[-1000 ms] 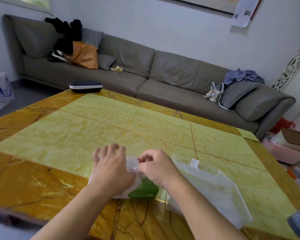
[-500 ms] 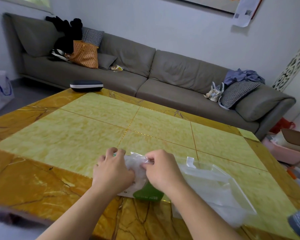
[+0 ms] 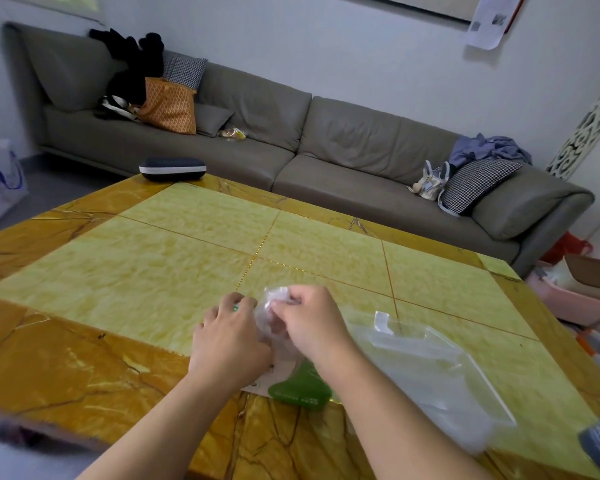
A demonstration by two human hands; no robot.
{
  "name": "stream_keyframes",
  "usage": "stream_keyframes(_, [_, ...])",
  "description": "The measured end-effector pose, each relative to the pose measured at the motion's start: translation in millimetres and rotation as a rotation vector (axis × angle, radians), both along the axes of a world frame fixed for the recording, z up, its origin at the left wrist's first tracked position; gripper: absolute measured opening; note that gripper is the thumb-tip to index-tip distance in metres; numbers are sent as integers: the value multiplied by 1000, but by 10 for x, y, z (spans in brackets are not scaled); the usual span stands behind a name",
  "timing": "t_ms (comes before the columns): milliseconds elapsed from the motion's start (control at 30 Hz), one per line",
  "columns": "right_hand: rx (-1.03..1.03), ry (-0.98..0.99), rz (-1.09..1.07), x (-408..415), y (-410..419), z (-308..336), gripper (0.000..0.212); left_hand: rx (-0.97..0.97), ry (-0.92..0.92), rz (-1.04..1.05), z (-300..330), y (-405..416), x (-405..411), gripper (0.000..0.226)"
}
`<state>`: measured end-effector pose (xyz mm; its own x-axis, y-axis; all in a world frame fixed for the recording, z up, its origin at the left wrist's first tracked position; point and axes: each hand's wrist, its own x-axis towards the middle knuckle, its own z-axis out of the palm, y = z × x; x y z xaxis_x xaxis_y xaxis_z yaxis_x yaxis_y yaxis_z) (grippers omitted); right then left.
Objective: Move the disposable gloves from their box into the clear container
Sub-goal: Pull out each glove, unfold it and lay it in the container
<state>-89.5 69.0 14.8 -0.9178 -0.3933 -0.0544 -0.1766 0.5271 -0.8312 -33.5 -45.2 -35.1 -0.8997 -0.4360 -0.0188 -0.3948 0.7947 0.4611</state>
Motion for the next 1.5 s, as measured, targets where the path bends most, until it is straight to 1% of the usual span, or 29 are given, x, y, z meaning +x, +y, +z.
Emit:
stream_keyframes(133, [-373, -125, 7, -119, 231, 271, 17, -9, 22, -11, -10, -9, -34, 66])
stream_keyframes(233, [-680, -294, 12, -182, 456, 443, 12, -41, -8, -50, 21, -62, -85, 63])
stream_keyframes(267, [-755, -354, 26, -198, 558, 497, 11, -45, -24, -81, 66, -80, -105, 62])
stream_keyframes(300, [-791, -396, 53, -183, 639, 542, 11, -5, -51, -126, 125, -146, -86, 61])
stream_keyframes(333, [-796, -411, 78, -170, 740, 582, 10, 88, -64, -184, 217, -208, -57, 60])
stream_keyframes(400, [-796, -416, 104, -128, 924, 630, 12, 432, -36, -292, 453, -345, 64, 54])
stream_keyframes(433, [-814, -430, 104, -101, 999, 642, 18, 600, 52, -308, 568, -398, 133, 56])
stream_keyframes(467, [-844, -447, 106, -83, 1066, 645, 27, 704, 188, -311, 644, -437, 154, 58])
stream_keyframes(500, [-866, -458, 118, -70, 1122, 644, 38, 821, 337, -314, 695, -460, 166, 58])
stream_keyframes(533, [-862, -454, 138, -65, 1174, 634, 50, 980, 447, -330, 727, -449, 144, 56])
stream_keyframes(567, [-839, -439, 162, -58, 1210, 619, 59, 1163, 485, -356, 734, -416, 120, 51])
stream_keyframes(600, [-818, -432, 188, -52, 1236, 603, 65, 1306, 459, -393, 739, -336, 97, 50])
stream_keyframes(633, [-811, -435, 218, -57, 1258, 577, 70, 1368, 402, -397, 727, -239, 78, 60])
stream_keyframes(700, [-820, -450, 303, -24, 1273, 559, 75, 1312, 263, -343, 672, -31, 55, 93])
stream_keyframes(733, [-829, -460, 338, -15, 1287, 534, 75, 1271, 212, -315, 643, 67, 52, 98])
stream_keyframes(767, [-843, -475, 357, 11, 1301, 522, 75, 1258, 175, -310, 619, 158, 54, 92])
stream_keyframes(833, [-809, -457, 395, 33, 1336, 490, 80, 1326, 154, -356, 630, 321, 82, 67])
stream_keyframes(900, [-693, -367, 495, 13, 1399, 443, 93, 1352, 213, -338, 681, 446, 104, 46])
stream_keyframes(933, [-644, -337, 517, 10, 1432, 447, 97, 1320, 252, -322, 698, 485, 106, 40])
stream_keyframes(1000, [-631, -315, 472, -14, 1524, 444, 102, 1220, 345, -288, 756, 530, 126, 31])
stream_keyframes(1067, [-690, -323, 359, -22, 1601, 451, 102, 1161, 415, -252, 777, 547, 134, 28])
stream_keyframes(1133, [-703, -358, 252, -38, 1635, 455, 96, 1120, 475, -237, 786, 549, 141, 29])
stream_keyframes(1200, [-622, -367, 171, -71, 1670, 433, 80, 1081, 531, -223, 785, 539, 135, 27])
stream_keyframes(1300, [-506, -354, 60, -105, 1762, 430, 36, 1092, 615, -171, 806, 518, 148, 26])
stream_keyframes(1333, [-495, -337, 20, -114, 1786, 443, 26, 1097, 631, -155, 809, 514, 153, 26])
stream_keyframes(1367, [-503, -314, -27, -119, 1818, 453, 22, 1098, 635, -138, 815, 528, 163, 27])
stream_keyframes(1400, [-540, -303, -65, -131, 1838, 463, 24, 1094, 642, -126, 818, 547, 160, 26])
stream_keyframes(1433, [-597, -327, -81, -133, 1856, 465, 32, 1091, 654, -111, 817, 573, 165, 24])
stream_keyframes(1500, [-678, -423, -42, -120, 1856, 466, 50, 1109, 694, -90, 816, 646, 170, 23])
